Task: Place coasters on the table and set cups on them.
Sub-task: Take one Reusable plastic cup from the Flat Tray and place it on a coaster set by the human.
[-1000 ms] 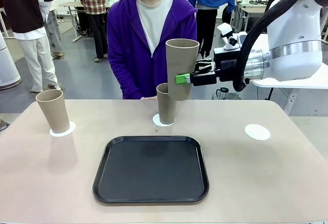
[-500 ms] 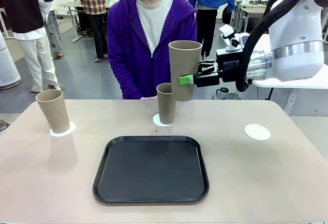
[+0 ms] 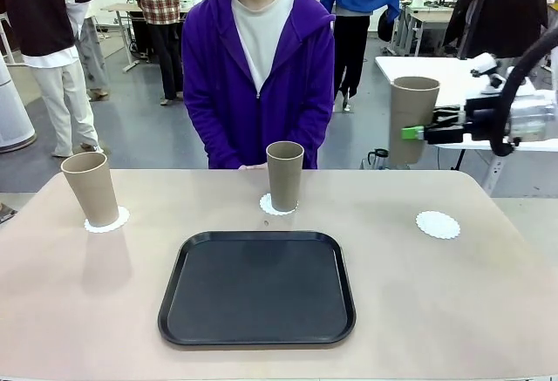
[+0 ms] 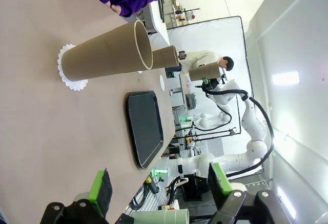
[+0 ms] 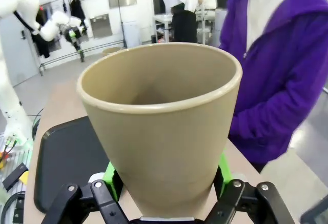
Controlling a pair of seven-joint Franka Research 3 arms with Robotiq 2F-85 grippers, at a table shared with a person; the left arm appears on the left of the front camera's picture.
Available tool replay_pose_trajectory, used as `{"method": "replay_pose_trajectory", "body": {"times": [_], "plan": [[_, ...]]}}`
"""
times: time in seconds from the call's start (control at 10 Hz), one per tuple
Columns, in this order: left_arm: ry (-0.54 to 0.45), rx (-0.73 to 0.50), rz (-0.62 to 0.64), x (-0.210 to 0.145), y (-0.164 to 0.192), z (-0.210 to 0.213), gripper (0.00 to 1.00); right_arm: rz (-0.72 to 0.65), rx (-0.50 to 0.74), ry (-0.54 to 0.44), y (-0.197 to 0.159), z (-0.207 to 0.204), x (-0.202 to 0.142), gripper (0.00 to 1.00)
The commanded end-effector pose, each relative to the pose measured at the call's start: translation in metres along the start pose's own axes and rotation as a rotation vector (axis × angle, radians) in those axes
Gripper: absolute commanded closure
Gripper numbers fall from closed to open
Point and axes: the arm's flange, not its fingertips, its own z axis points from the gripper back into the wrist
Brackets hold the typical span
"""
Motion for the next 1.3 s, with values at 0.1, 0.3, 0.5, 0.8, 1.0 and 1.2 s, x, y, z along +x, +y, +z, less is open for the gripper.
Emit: {"method": "replay_pose_trajectory", "body": {"times": [0.1,0.3,0.5,0.8,1.0,1.2], "plan": [[-0.001,0.002,-0.001,-0.001,-0.002,0.001,0.00,-0.010,-0.020,-0.089,-0.006,0.031,-0.017,0.16],[-0.001,0.002,-0.001,-0.001,-0.002,0.001,0.00,-0.027,-0.062,-0.111,-0.009,0.054,-0.032,0.16],[-0.001,0.002,-0.001,-0.001,-0.002,0.001,0.00,-0.038,-0.086,-0.132,-0.008,0.072,-0.044,0.16],[-0.001,0.002,-0.001,-0.001,-0.002,0.001,0.00,-0.061,-0.123,-0.158,-0.005,0.095,-0.061,0.16],[-0.001,0.002,-0.001,-0.001,-0.002,0.001,0.00,-0.052,-0.152,-0.140,-0.002,0.097,-0.063,0.16],[-0.001,0.002,-0.001,-0.001,-0.002,0.001,0.00,-0.076,-0.132,-0.116,-0.007,0.102,-0.062,0.16]]}}
